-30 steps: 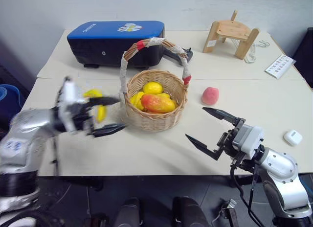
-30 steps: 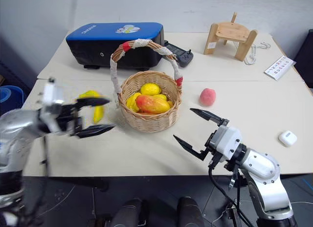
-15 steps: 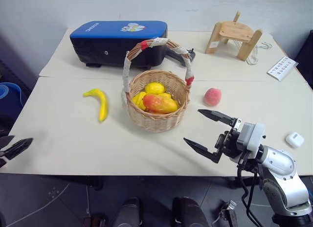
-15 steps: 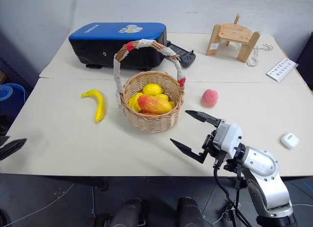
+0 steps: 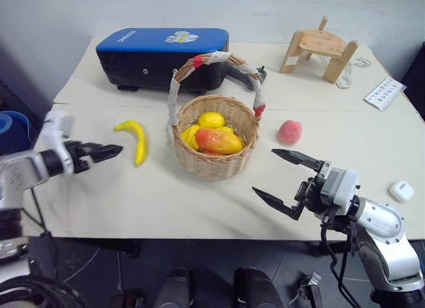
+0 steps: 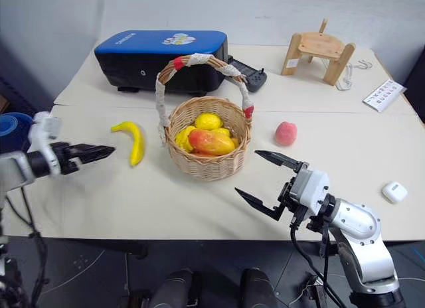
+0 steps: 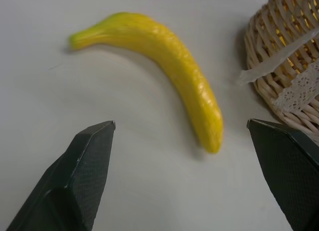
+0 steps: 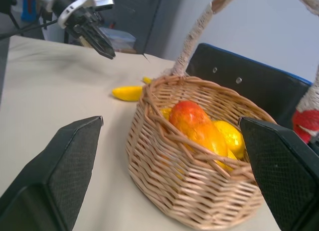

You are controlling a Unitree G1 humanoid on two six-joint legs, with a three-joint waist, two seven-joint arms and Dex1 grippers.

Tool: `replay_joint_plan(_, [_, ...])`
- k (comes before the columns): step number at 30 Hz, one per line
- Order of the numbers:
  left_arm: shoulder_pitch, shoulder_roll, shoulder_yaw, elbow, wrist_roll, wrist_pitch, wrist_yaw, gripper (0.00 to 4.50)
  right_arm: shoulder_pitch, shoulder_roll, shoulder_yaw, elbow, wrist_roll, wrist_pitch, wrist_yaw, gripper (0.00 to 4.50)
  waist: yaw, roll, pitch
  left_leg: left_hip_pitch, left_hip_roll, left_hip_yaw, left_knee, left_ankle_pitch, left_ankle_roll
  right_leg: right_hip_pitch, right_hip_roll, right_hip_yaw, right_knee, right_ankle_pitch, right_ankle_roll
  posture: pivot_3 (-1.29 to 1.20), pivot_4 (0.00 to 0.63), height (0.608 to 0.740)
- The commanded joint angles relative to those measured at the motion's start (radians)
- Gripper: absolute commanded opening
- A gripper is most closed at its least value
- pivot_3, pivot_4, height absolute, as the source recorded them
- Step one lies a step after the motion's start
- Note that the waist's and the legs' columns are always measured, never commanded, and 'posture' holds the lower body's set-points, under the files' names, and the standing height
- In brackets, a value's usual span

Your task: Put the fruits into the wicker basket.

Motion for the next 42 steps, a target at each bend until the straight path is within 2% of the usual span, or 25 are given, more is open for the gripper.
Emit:
replay_joint_plan(1, [-0.09,-0.07,-0.042,0.003,0.045,0.056,0.109,4.45,0.014,0.001,-0.024,-0.018,0.001,-0.029,-0.007,4.5,-0.004,0.0,0.0,0.0,0.0,0.0,0.0,0.0,0.0,0.0,0.001,0.0,0.0,0.0,0.0,0.0,0.15,0.74])
replay_joint_plan(3, [-0.124,-0.113,-0.088,0.034,0.079,0.022,0.123,4.45,0.023,0.006,-0.021,-0.025,-0.002,-0.032,-0.015,4.5,-0.006,0.0,0.0,0.0,0.001,0.0,0.0,0.0,0.0,0.0,0.002,0.001,-0.001,0.0,0.0,0.0,0.15,0.74])
replay_joint_plan(6, [-0.141,-0.129,-0.161,0.063,0.137,-0.015,0.121,3.87,0.026,0.012,-0.017,-0.027,-0.007,-0.035,-0.028,4.5,-0.007,0.0,0.0,0.0,0.001,0.0,0.0,0.001,-0.002,0.0,0.003,0.001,-0.001,0.0,0.0,0.0,0.15,0.74])
replay_joint_plan(10, [-0.133,-0.079,-0.257,0.085,0.231,-0.095,0.095,2.68,0.03,0.014,-0.032,-0.03,-0.006,-0.034,-0.047,4.5,-0.007,0.0,0.0,0.0,0.002,0.001,0.001,0.002,-0.003,0.0,0.005,0.003,-0.002,0.0,0.0,0.0,0.15,0.74])
replay_joint_plan(17, [-0.095,-0.058,-0.19,0.096,0.212,-0.174,0.023,0.52,0.03,0.017,-0.045,-0.014,-0.004,-0.043,-0.066,4.5,-0.002,0.0,0.0,0.0,0.002,0.0,0.001,0.003,-0.003,0.0,0.003,0.004,-0.002,0.0,0.0,0.0,0.15,0.74])
replay_joint_plan(22, [0.053,0.028,0.035,0.055,0.105,-0.604,-0.304,0.46,0.027,0.021,-0.049,-0.007,-0.006,-0.05,-0.065,4.5,-0.013,0.0,0.0,0.0,0.003,0.001,0.0,0.003,-0.003,-0.001,0.004,0.003,-0.002,0.0,0.0,0.0,0.15,0.74])
replay_joint_plan(24, [0.124,0.091,0.072,0.074,0.103,-0.708,-0.424,0.46,0.028,0.019,-0.053,-0.003,-0.006,-0.052,-0.062,4.5,-0.017,0.0,0.0,0.0,0.004,0.001,0.0,0.002,-0.004,-0.001,0.004,0.002,-0.002,-0.001,-0.001,0.0,0.15,0.74])
replay_joint_plan(26, [0.221,0.192,0.062,0.106,0.172,-0.799,-0.499,0.46,0.032,0.013,-0.062,0.008,-0.008,-0.055,-0.06,4.5,-0.017,0.001,0.0,0.0,0.004,0.001,0.0,0.002,-0.004,-0.001,0.004,0.002,-0.002,-0.001,-0.001,0.0,0.15,0.74])
replay_joint_plan(29, [0.312,0.228,0.135,-0.006,0.043,-0.787,-0.659,0.46,0.041,0.007,-0.079,0.041,-0.015,-0.069,-0.054,4.5,-0.01,0.002,0.002,0.001,0.003,0.002,-0.001,0.001,-0.002,-0.001,0.002,0.003,-0.003,-0.001,-0.002,0.0,0.15,0.74])
replay_joint_plan(32, [0.424,0.273,0.165,-0.25,-0.115,-0.651,-0.8,0.46,0.047,0.001,-0.09,0.068,-0.022,-0.083,-0.047,4.5,0.003,0.002,0.002,-0.001,0.002,0.0,0.001,0.0,0.0,0.0,-0.001,0.003,-0.004,-0.001,-0.002,0.0,0.15,0.74])
replay_joint_plan(34, [0.447,0.286,0.138,-0.403,-0.179,-0.584,-0.81,0.46,0.047,-0.004,-0.093,0.08,-0.023,-0.089,-0.039,4.5,0.003,0.002,0.002,-0.002,0.001,-0.001,0.002,-0.001,0.001,0.002,-0.01,0.005,-0.004,-0.001,-0.002,0.0,0.15,0.74])
replay_joint_plan(37, [0.358,0.248,0.025,-0.565,-0.218,-0.548,-0.746,0.46,0.05,-0.006,-0.098,0.092,-0.024,-0.092,-0.033,4.5,0.008,0.004,0.003,-0.001,-0.001,-0.002,0.001,-0.001,0.001,0.003,-0.01,0.005,-0.005,-0.001,-0.002,0.0,0.15,0.74])
replay_joint_plan(42, [0.02,0.029,-0.238,-0.496,-0.025,-0.534,-0.503,0.46,0.067,0.001,-0.103,0.084,-0.037,-0.095,-0.054,4.5,0.02,0.008,0.003,0.0,-0.002,0.0,0.001,0.003,0.001,0.002,-0.001,0.003,-0.001,-0.001,-0.001,0.0,0.15,0.74])
